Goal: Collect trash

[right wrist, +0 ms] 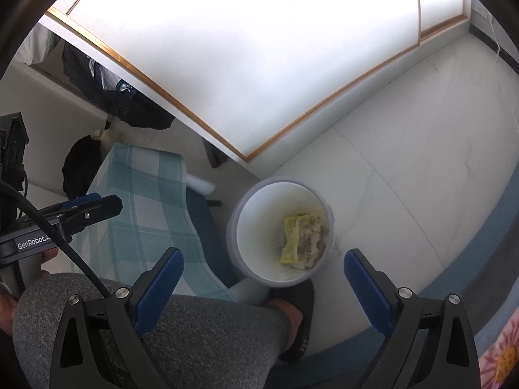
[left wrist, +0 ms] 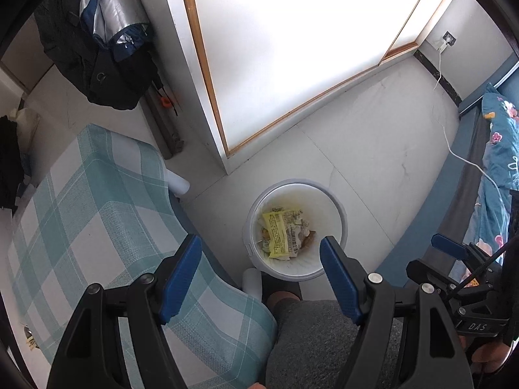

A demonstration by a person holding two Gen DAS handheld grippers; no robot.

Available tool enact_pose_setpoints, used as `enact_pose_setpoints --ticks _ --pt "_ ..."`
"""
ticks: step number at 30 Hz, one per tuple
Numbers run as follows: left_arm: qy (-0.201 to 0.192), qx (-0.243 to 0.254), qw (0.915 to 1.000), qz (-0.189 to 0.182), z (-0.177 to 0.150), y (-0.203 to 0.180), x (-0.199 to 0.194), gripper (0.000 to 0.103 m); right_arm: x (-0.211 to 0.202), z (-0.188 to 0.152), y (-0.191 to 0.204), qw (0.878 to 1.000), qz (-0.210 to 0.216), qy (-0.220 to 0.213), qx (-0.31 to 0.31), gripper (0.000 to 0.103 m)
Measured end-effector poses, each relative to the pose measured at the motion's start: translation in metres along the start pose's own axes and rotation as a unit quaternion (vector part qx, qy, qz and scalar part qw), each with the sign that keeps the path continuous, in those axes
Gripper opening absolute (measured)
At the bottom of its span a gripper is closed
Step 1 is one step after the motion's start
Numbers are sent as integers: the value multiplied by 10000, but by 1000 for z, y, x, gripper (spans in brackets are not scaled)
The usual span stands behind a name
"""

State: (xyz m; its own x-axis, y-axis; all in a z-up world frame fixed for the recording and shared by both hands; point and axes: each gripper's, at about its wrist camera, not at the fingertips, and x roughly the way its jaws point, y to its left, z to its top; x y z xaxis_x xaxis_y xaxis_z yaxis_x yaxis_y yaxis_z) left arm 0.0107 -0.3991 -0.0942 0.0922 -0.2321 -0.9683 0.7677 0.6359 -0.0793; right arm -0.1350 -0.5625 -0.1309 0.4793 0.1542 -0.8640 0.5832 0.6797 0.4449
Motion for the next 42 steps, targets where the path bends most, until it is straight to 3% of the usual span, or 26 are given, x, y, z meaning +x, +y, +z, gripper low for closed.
enact_pose_setpoints --ticks 36,42 --pt "-163 210 9995 185 -1 -9 -7 72 -7 5 -2 9999 -74 -107 -10 100" --pt "-91 83 9999 33 0 -5 -3 72 -6 5 -2 9999 -117 -112 -46 100"
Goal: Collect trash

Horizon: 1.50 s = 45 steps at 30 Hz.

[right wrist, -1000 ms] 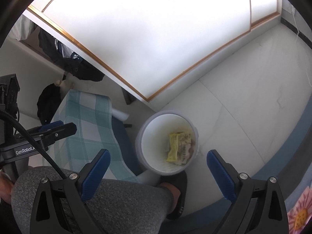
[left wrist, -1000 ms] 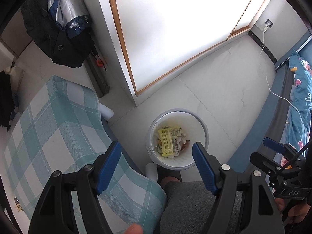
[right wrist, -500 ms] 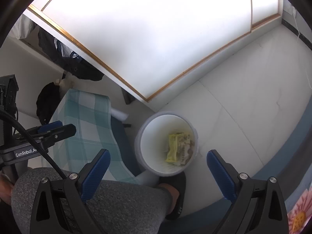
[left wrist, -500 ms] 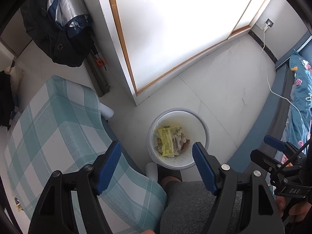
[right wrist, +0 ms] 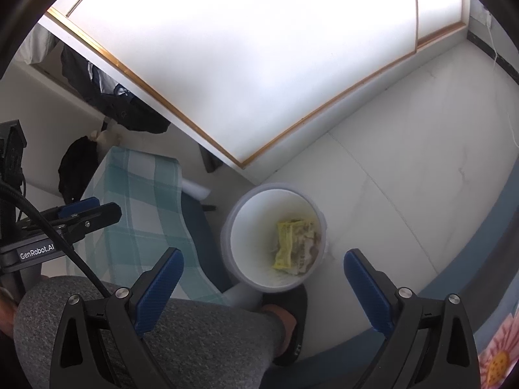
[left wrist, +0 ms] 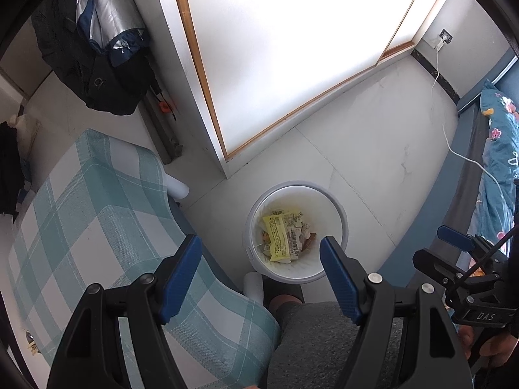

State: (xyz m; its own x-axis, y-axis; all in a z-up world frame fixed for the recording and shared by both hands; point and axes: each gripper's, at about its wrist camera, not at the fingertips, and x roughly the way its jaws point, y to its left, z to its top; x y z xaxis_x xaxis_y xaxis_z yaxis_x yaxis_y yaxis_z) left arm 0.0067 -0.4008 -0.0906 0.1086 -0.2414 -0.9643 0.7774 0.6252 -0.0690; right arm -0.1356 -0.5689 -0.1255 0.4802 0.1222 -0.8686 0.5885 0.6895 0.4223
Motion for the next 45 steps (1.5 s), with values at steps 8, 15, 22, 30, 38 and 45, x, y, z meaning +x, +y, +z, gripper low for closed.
enact_pose_setpoints --ticks 8,15,22,30,38,45 --pt "-10 -19 10000 -2 0 2 1 72 4 -1 -1 10000 -9 27 36 100" --pt "-23 -32 10000 -10 0 2 0 72 4 -2 -1 10000 -26 33 61 100" --pt "-53 -133 9999 -73 -1 4 0 72 5 -2 -1 10000 -33 34 72 100" --pt "-44 -205 9998 -28 0 6 0 72 8 -1 -3 9999 -18 39 120 100" --pt "-12 -237 9997 -78 0 7 0 72 7 -1 -3 9999 -34 23 114 100" --pt "-14 -177 9998 -20 0 5 1 72 7 -2 -4 9999 -43 30 124 100"
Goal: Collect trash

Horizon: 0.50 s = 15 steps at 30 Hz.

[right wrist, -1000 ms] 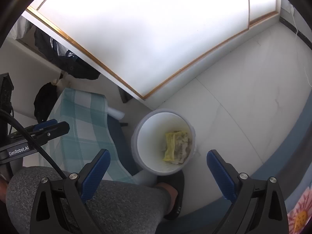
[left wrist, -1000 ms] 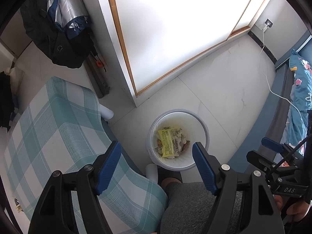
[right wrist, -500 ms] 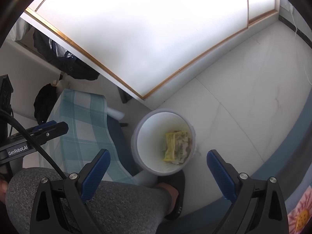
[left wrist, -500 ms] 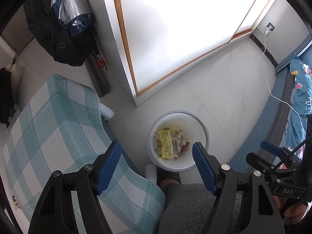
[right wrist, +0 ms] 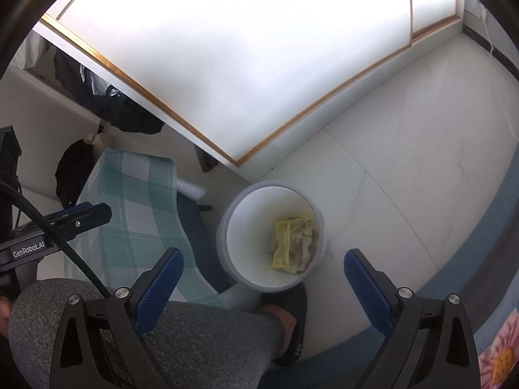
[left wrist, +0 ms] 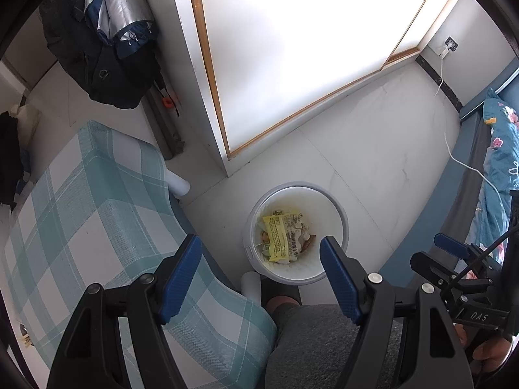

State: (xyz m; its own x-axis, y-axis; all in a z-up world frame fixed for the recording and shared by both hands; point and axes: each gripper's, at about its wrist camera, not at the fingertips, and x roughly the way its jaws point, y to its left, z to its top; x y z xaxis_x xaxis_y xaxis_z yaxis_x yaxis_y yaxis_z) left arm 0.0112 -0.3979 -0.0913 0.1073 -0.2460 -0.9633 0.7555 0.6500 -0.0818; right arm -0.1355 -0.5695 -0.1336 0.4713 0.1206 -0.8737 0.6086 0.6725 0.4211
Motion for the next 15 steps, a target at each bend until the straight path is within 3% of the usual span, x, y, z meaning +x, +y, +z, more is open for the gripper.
enact_pose_setpoints --ticks 15 --pt "-4 -24 10000 21 0 0 1 72 1 0 1 10000 -17 -3 -23 100"
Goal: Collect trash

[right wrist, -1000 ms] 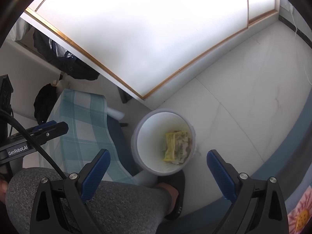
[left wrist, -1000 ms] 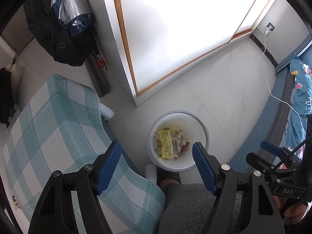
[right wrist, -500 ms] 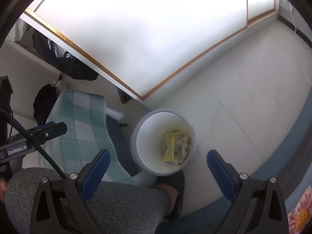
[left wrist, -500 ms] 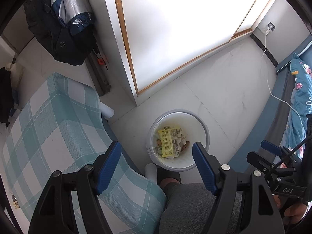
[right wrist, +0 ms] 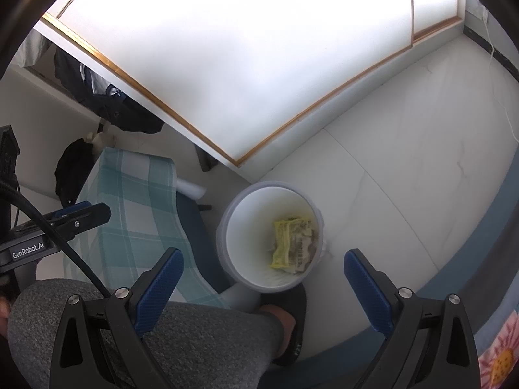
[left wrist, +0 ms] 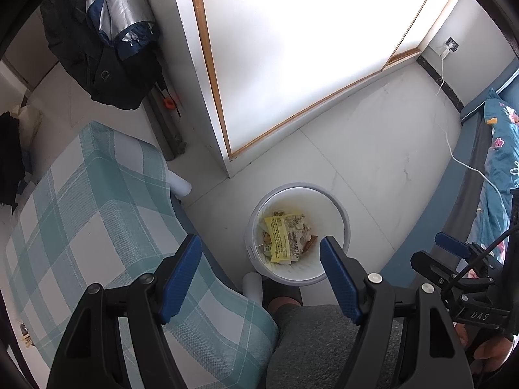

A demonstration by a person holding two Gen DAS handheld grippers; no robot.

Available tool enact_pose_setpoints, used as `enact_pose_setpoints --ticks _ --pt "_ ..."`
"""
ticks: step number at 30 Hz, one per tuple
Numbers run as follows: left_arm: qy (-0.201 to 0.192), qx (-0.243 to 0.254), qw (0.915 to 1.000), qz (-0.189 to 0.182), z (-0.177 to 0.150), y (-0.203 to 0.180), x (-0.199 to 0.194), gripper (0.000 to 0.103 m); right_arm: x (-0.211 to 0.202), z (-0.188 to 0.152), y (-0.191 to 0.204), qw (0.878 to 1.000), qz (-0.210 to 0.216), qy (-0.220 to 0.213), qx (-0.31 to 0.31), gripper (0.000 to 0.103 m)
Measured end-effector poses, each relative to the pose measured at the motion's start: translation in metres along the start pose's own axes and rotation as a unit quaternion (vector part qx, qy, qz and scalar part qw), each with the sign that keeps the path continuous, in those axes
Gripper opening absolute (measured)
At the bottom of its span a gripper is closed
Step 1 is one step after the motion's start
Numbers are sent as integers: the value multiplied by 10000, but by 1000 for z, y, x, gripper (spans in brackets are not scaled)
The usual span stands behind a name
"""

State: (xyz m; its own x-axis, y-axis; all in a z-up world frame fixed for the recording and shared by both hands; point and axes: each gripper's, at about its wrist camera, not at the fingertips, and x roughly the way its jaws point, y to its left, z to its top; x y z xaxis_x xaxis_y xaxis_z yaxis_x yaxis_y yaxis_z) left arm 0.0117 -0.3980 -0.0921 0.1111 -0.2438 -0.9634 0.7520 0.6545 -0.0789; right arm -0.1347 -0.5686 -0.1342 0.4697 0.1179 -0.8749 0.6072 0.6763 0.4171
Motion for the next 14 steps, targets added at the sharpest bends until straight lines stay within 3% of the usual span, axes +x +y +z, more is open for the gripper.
enact_pose_setpoints --ticks 14 --pt "-253 99 9996 -13 -1 -1 -6 72 4 0 2 10000 -22 27 -53 100"
